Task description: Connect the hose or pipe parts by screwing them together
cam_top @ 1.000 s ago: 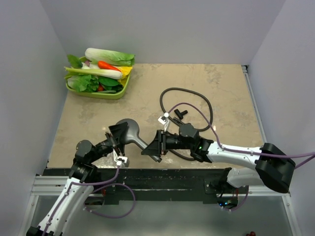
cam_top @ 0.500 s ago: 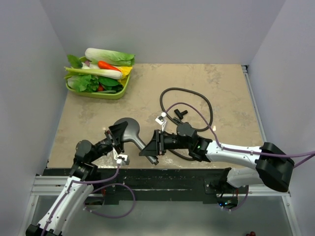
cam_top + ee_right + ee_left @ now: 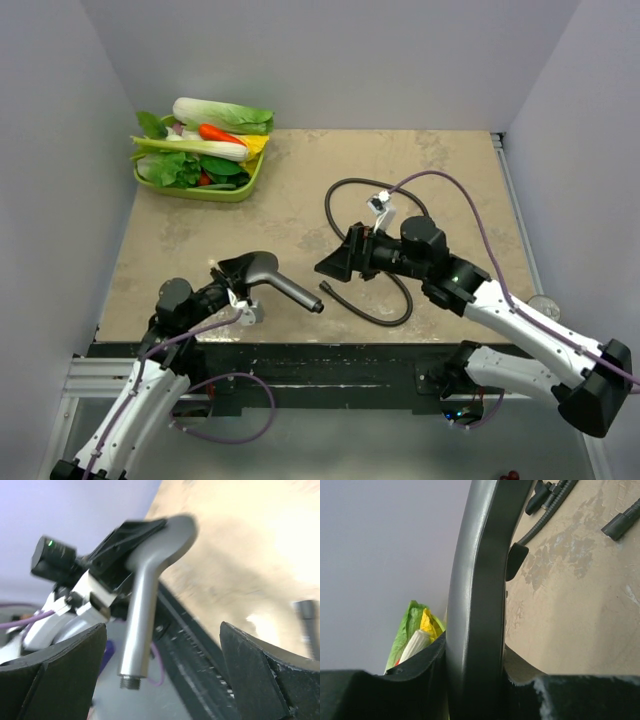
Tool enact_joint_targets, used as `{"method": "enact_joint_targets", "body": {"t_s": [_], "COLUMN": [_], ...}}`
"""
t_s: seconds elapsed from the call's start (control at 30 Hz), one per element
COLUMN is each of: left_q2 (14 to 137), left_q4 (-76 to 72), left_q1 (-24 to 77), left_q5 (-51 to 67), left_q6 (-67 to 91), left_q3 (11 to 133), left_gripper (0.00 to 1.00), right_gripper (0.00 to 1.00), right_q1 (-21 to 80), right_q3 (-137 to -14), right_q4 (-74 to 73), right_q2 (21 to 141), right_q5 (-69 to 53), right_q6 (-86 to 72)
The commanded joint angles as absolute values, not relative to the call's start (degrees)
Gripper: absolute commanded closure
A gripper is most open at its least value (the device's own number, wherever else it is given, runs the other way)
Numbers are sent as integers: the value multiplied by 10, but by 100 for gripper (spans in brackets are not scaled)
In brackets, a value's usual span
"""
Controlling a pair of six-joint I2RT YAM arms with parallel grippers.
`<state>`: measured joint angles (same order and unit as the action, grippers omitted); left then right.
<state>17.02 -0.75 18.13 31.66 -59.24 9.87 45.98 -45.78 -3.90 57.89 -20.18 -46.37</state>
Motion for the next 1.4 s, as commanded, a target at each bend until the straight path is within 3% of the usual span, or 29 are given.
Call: {"method": "enact_joint_targets", "body": {"t_s": [0.0, 0.13, 0.33, 0.67, 0.83, 1.17, 1.37], "left_q2": [131, 118, 160, 277, 365, 451, 476], "left_q4": [-11, -36, -112, -292, -356, -403, -424], "left_q1": [181, 180, 180, 107, 17, 15, 15], "left_q5": [313, 315, 281, 275, 345, 408, 409], "left_q6": [-576, -593, -580, -598, -597, -652, -665], "left_q3": [105, 70, 50, -14, 10, -4, 15], "left_gripper": [100, 100, 100, 100, 100, 100, 100], "right_gripper": [2, 7, 13, 26, 26, 28, 34], "right_q1": [457, 457, 458, 458, 467, 556, 558], "right_q3": [-504, -475, -411, -461, -450, -532, -504], "right_q4": [-220, -267, -218, -135, -76, -99, -56], "right_q2": [564, 586, 627, 791, 808, 940, 929], "right_q5": [-80, -2, 31, 26, 16, 108, 141], "right_q6": [-375, -395, -432, -323, -280, -185, -187]}}
